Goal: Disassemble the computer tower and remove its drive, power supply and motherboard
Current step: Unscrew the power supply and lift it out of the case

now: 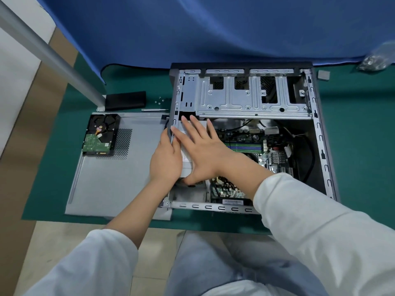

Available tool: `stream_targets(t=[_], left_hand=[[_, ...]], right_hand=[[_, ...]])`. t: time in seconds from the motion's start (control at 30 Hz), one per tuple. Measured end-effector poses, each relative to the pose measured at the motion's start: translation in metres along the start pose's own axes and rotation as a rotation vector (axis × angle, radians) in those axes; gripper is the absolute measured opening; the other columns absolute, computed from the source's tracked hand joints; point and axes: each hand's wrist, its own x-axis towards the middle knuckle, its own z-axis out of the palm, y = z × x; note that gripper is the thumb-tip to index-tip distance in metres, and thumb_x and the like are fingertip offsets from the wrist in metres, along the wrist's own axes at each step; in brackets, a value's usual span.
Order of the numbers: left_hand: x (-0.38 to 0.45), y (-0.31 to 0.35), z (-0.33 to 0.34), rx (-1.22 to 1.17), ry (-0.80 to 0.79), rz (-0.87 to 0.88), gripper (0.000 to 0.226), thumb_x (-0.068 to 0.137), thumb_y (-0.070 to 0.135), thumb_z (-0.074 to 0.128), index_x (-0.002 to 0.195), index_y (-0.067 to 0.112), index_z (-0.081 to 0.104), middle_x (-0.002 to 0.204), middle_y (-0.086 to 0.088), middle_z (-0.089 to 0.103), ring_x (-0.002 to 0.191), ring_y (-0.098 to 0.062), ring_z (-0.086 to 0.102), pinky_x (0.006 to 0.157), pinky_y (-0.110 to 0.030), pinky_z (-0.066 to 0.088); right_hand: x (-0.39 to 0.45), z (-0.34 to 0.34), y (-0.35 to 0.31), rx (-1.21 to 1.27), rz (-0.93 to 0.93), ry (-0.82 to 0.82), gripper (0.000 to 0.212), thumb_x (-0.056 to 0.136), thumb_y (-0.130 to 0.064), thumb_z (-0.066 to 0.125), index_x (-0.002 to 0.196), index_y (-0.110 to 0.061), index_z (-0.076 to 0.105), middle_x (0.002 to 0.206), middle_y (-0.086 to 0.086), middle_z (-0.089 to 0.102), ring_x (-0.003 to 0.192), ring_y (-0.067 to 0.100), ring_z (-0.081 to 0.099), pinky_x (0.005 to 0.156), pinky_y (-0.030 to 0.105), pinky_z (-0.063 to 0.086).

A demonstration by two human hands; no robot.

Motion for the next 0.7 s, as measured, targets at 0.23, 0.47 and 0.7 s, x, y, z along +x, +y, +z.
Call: stream_targets(t=[0.23, 0.47, 0.7], left_hand=[[-0.003, 0.001, 0.002, 0.067, 0.021, -0.018, 0.047, 0.100, 0.038, 0.029, 0.142, 0.017, 0.033, 0.126, -0.012, 0.058, 0.106, -0.034, 0.058, 0.073, -0.031, 0.037], [-0.003, 0.002, -0.003, 0.091, 0.025, 0.004, 0.044, 0.100, 0.032, 0.033, 0.142, 0.017, 0.030, 0.113, -0.014, 0.063, 0.091, -0.034, 0.060, 0.066, -0.029, 0.033], [-0.002, 0.004, -0.003, 0.086, 0.024, -0.008, 0.042, 0.099, 0.037, 0.034, 0.134, 0.016, 0.037, 0.105, -0.014, 0.065, 0.091, -0.035, 0.062, 0.065, -0.032, 0.038]], right_hand=[[-0.005, -0.002, -0.009, -0.062, 0.048, -0.053, 0.131, 0.062, -0.073, 0.060, 0.147, -0.016, -0.021, 0.154, 0.012, -0.026, 0.140, 0.029, -0.028, 0.110, 0.061, -0.010], [0.017, -0.012, -0.023, -0.094, 0.073, -0.099, 0.142, 0.051, -0.078, 0.065, 0.145, -0.022, -0.026, 0.153, 0.024, -0.017, 0.140, 0.040, -0.019, 0.108, 0.058, -0.019], [0.007, -0.001, -0.013, -0.022, 0.013, 0.027, 0.130, 0.053, -0.074, 0.061, 0.149, -0.024, -0.010, 0.155, 0.022, -0.010, 0.142, 0.038, -0.015, 0.111, 0.051, -0.018]])
